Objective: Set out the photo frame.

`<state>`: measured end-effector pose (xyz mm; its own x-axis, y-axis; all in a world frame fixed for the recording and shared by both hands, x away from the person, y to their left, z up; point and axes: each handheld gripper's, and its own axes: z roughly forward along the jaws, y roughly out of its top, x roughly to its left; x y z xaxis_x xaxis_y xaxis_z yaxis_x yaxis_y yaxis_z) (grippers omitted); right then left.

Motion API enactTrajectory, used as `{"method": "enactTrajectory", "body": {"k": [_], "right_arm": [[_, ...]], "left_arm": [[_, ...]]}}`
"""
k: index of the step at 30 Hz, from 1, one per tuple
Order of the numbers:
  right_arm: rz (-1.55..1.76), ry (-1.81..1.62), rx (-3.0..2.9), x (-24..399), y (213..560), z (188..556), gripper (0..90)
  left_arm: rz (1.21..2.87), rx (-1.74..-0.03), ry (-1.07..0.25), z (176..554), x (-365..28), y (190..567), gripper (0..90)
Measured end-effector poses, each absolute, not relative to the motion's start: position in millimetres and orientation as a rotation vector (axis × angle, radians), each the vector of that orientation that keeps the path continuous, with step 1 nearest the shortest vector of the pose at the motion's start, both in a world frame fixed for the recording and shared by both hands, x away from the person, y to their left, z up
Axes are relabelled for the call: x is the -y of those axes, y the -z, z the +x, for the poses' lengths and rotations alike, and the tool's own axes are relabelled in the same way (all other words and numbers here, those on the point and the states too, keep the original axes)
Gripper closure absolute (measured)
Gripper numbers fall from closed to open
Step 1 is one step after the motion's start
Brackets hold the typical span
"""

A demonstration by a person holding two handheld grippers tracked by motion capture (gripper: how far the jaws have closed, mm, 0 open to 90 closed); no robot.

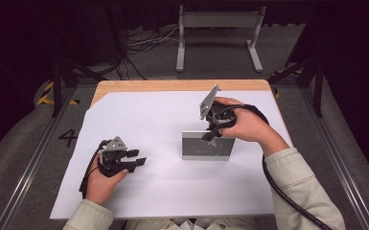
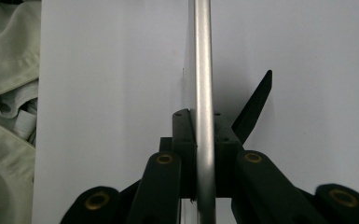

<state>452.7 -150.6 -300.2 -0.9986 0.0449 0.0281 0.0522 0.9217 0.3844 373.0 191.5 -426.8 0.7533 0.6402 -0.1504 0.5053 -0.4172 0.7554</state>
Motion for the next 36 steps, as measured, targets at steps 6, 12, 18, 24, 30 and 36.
{"method": "enactTrajectory", "body": {"k": [6,12,18,24,30,36], "right_arm": [[-0.065,0.633,3.078,152.6,301.4,454.3,83.0],[-0.098,0.683,3.116,153.9,298.9,453.3,75.4],[-0.134,0.722,3.149,155.2,299.8,454.2,62.8],[-0.161,0.822,3.183,157.6,298.4,456.3,45.3],[-0.185,0.909,3.208,162.6,293.2,454.8,35.1],[-0.240,1.001,3.196,175.3,287.4,448.7,32.6]], "left_arm": [[2.104,-0.855,-0.204,373.6,-190.8,426.9,53.4],[2.112,-0.844,-0.206,374.7,-189.6,427.1,53.4],[2.109,-0.851,-0.200,374.6,-188.4,427.3,53.3],[2.109,-0.849,-0.196,375.6,-188.2,427.7,53.3],[2.109,-0.848,-0.193,376.3,-187.2,427.5,53.3],[2.110,-0.845,-0.193,376.7,-186.2,426.8,52.8]]}}
